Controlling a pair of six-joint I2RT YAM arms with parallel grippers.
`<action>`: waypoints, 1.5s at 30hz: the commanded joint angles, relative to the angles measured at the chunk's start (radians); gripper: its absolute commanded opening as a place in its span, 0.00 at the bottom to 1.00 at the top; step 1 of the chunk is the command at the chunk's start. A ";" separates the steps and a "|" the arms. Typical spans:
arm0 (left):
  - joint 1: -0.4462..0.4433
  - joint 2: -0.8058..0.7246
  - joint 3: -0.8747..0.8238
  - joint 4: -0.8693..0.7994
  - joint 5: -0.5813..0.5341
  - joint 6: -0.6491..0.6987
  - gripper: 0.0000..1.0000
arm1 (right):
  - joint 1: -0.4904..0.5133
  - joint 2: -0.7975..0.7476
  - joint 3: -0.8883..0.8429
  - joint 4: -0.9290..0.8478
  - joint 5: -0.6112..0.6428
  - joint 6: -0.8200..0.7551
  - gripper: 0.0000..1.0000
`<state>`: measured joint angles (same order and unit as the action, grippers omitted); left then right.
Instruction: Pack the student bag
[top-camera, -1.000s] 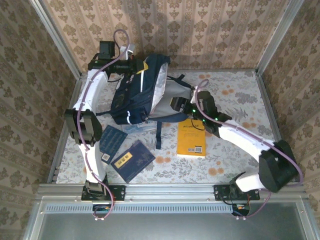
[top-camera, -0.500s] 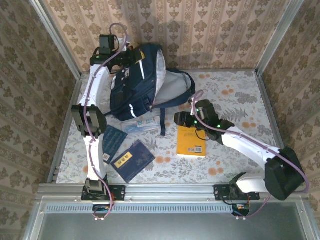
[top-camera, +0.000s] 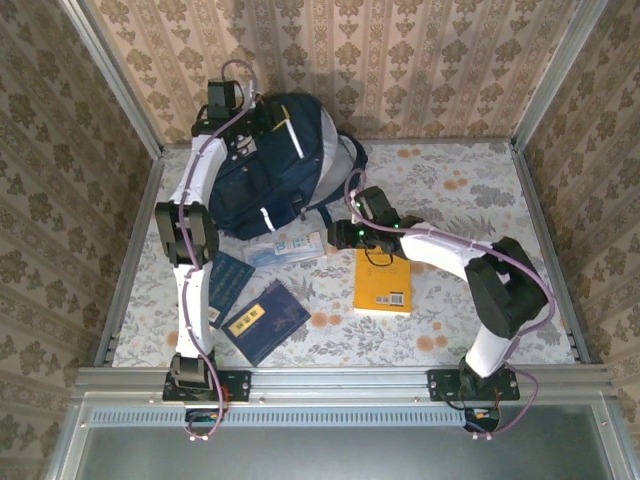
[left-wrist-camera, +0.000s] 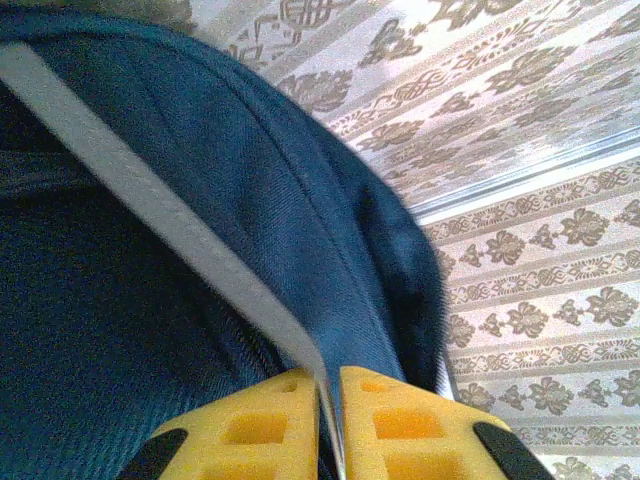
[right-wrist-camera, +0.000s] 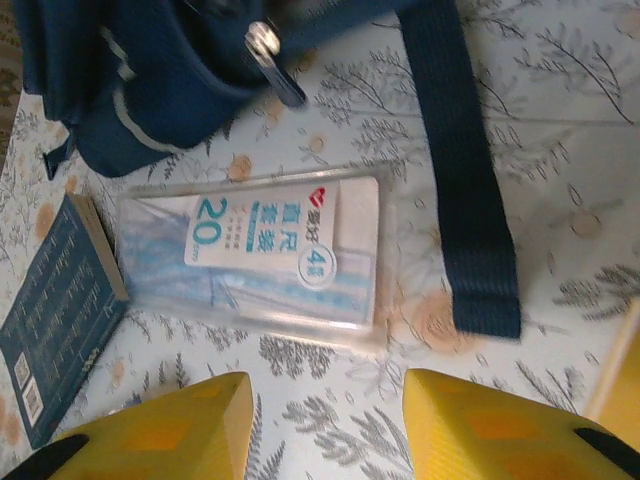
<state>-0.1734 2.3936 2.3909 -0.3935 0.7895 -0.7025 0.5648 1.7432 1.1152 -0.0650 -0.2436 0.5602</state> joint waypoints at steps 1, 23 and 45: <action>-0.020 -0.033 -0.030 0.049 0.050 -0.003 0.15 | 0.007 0.069 0.092 -0.055 0.008 -0.005 0.44; -0.093 -1.119 -1.313 0.113 -0.249 0.024 0.52 | 0.028 0.311 0.299 -0.236 0.145 0.005 0.31; -0.138 -1.335 -1.566 -0.039 -0.338 0.123 0.59 | 0.000 0.276 0.290 -0.230 0.065 0.020 0.00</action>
<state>-0.3138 1.0702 0.8314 -0.4202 0.4664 -0.5903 0.5785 2.1155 1.4509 -0.2874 -0.1654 0.5560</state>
